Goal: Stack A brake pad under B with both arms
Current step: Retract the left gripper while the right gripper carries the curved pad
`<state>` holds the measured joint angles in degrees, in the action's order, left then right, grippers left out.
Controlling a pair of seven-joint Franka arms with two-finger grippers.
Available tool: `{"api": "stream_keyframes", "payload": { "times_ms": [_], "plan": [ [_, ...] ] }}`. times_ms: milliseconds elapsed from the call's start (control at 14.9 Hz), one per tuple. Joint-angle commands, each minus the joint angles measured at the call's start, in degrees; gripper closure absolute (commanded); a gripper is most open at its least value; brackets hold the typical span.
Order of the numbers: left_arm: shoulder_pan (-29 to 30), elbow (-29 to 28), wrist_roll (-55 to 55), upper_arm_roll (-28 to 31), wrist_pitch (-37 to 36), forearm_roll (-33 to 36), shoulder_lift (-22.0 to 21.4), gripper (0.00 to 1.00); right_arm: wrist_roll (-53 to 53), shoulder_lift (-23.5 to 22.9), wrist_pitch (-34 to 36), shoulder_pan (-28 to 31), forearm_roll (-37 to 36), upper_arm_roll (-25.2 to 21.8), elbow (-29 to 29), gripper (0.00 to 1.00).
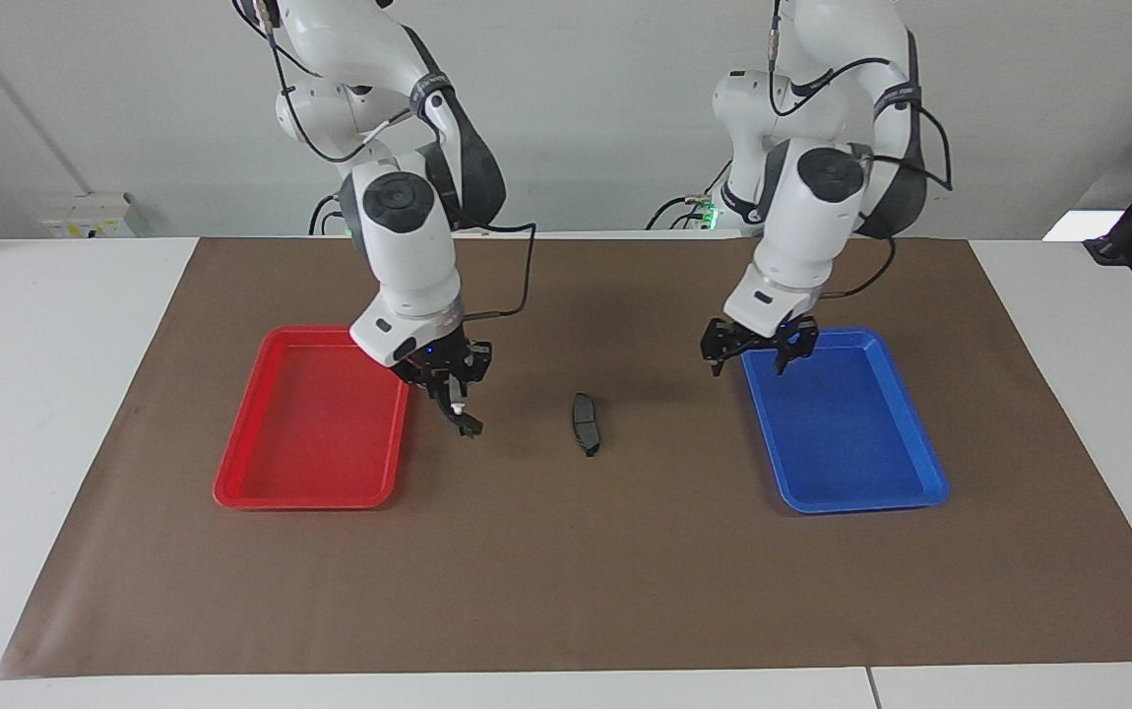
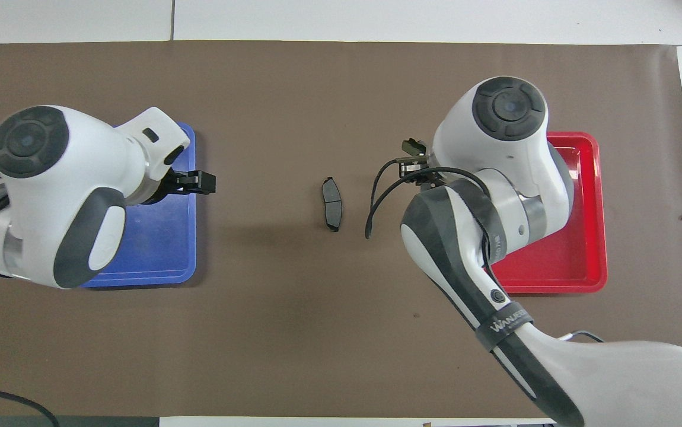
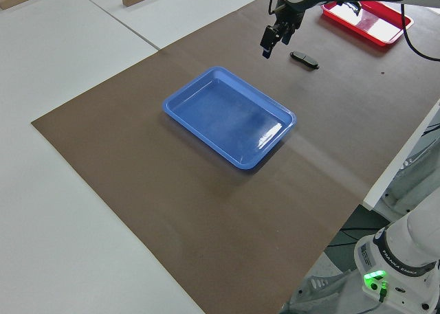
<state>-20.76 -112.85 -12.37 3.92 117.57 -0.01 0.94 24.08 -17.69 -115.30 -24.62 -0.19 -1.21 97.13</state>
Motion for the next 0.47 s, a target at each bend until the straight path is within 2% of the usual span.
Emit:
{"api": "stream_keyframes", "payload": {
  "times_ms": [0, 269, 404],
  "plan": [
    [6.93, -0.63, 10.12, -0.58, -6.27, -0.52, -4.71, 0.01, 4.48, -8.13, 1.05, -3.22, 0.8, -0.11, -9.23, 1.0],
    [14.24, 9.73, 21.05, -0.41, -19.45, -0.52, -3.67, 0.01, 5.01, -12.18, -4.66, -7.27, 0.72, -0.11, -9.41, 1.0],
    [16.09, 13.16, 22.91, -0.41, -22.63, -0.43, -3.49, 0.01, 4.75, -12.28, -8.0, -7.98, 0.63, -0.11, -8.37, 1.0]
  ]
}}
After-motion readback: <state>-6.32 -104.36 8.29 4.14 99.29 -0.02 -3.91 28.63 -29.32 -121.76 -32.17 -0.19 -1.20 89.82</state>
